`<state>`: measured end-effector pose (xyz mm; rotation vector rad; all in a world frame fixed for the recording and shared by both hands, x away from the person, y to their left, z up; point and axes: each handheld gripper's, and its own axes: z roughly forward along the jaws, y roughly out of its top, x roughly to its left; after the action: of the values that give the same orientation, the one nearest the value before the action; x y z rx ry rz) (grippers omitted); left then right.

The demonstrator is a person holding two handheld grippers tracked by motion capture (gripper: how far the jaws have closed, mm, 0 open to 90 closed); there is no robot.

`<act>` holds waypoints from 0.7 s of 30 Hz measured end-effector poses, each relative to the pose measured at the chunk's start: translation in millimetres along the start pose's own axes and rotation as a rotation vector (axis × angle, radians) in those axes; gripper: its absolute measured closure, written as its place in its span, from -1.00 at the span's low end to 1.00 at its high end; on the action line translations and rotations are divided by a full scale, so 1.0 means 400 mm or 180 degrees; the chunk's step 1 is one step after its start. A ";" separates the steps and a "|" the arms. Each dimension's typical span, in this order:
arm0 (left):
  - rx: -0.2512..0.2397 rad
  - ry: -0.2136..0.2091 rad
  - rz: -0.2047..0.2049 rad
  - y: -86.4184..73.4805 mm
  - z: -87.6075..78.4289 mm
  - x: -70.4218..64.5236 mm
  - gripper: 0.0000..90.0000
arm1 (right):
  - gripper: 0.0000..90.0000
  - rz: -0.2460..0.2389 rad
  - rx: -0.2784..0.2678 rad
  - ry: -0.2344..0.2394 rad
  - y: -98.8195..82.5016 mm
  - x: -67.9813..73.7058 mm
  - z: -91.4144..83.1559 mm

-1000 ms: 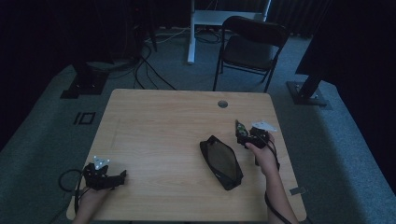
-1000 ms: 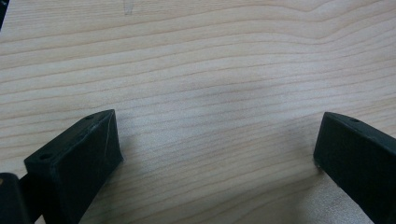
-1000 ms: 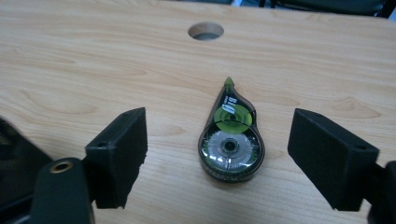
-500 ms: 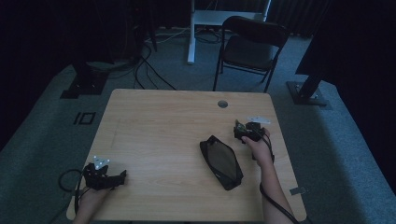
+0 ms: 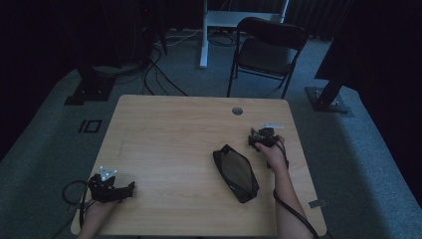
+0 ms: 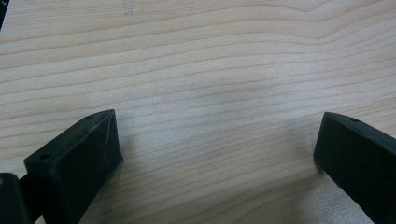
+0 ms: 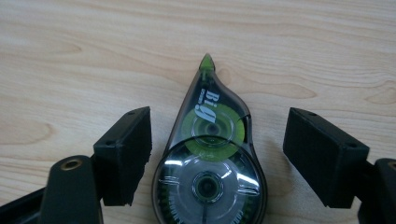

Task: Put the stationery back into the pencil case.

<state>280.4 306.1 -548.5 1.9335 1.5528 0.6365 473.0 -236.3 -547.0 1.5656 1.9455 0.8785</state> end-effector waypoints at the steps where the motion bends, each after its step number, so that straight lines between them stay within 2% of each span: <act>1: 0.0000 0.0000 0.0000 0.000 0.000 0.000 -0.98 | -0.37 -0.0006 0.0015 -0.0007 0.000 0.000 0.002; 4: 0.0000 0.0000 0.0001 0.000 0.000 0.000 -0.98 | -0.23 0.0037 0.0005 -0.0014 0.004 -0.003 0.003; 8: 0.0000 0.0000 0.0000 0.000 0.000 0.000 -0.98 | 0.01 -0.0020 -0.0041 -0.0036 0.001 0.001 0.001; 17: 0.0000 0.0000 -0.0001 0.000 0.000 0.000 -0.98 | 0.08 0.0037 -0.0086 -0.0076 -0.003 0.004 -0.003; 19: 0.0000 0.0000 -0.0001 0.000 0.000 0.000 -0.98 | 0.09 0.0103 -0.0109 -0.0087 -0.005 -0.001 -0.011; 21: 0.0000 0.0000 0.0000 0.000 0.000 0.000 -0.98 | 0.09 0.0071 -0.0099 -0.0087 -0.007 -0.002 -0.018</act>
<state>280.4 306.1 -548.5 1.9336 1.5528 0.6365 466.2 -238.7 -544.1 1.5763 1.8899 0.8875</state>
